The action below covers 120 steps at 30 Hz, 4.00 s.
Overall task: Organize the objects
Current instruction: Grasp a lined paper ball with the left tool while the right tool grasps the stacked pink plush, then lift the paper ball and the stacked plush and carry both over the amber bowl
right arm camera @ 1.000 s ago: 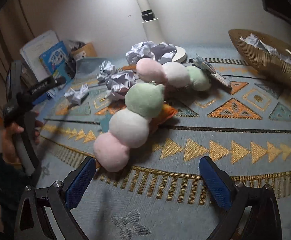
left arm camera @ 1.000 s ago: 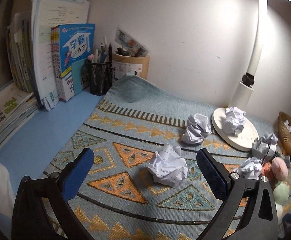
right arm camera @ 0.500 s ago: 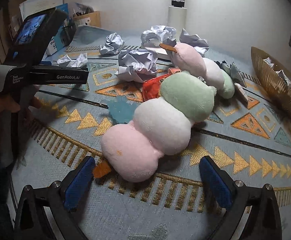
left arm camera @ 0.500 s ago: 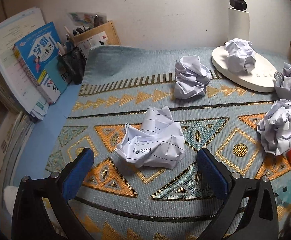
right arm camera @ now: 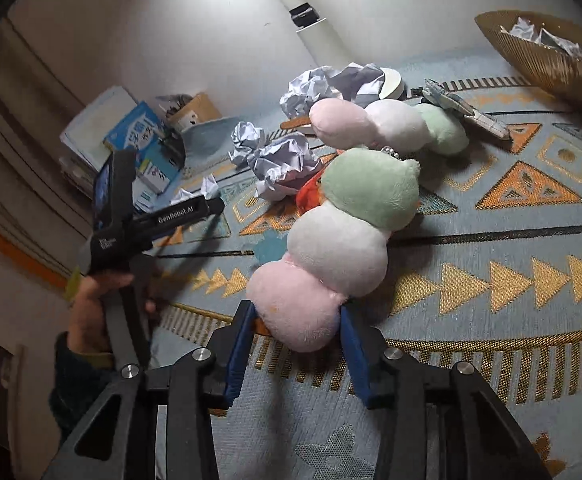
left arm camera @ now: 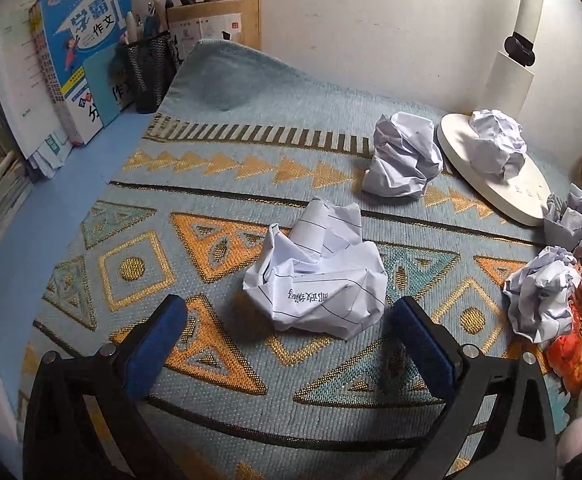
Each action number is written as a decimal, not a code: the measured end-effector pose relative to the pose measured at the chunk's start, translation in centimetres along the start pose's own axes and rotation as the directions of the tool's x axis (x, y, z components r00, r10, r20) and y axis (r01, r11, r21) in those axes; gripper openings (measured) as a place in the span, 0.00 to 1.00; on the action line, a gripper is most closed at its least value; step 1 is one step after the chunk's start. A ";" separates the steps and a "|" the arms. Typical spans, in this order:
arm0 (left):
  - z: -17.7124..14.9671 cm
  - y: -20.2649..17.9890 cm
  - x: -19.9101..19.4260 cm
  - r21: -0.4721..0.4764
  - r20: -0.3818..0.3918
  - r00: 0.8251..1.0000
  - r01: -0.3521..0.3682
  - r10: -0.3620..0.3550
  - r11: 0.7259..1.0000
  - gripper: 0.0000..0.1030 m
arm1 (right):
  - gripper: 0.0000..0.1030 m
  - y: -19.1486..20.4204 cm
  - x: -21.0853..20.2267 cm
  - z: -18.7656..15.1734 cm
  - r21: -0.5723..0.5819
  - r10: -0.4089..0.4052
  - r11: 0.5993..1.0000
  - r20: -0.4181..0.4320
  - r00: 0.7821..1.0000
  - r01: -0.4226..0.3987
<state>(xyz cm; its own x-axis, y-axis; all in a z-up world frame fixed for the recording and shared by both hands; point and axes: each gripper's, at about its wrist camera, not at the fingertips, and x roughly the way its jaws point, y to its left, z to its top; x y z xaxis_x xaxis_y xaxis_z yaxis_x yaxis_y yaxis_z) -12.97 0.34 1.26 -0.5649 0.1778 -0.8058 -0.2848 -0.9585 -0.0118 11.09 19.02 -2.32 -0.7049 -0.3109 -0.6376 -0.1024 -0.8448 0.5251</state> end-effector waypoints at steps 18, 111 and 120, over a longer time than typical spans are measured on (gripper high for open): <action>-0.3 2.4 -3.8 -0.117 0.126 0.980 0.167 -0.152 0.979 0.41 | 0.33 -0.8 -4.9 0.3 0.054 0.078 0.994 0.226 0.971 -0.092; 8.4 -31.7 -10.7 0.260 0.025 0.782 0.597 -0.623 0.759 0.41 | 0.41 -11.8 -13.5 3.1 0.385 -0.740 0.663 0.207 0.640 0.642; 7.4 -33.6 -8.8 0.274 -0.020 0.793 0.591 -0.609 0.759 0.41 | 0.41 -10.3 -19.4 8.8 0.439 -0.658 0.752 0.457 0.598 0.492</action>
<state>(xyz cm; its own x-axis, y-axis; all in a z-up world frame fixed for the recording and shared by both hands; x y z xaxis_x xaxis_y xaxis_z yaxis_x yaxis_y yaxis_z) -4.15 32.63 13.15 -0.2584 0.7203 -0.6437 -0.7618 -0.5617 -0.3228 19.62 37.56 9.57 -0.6752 0.5694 -0.4690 -0.7318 -0.5973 0.3283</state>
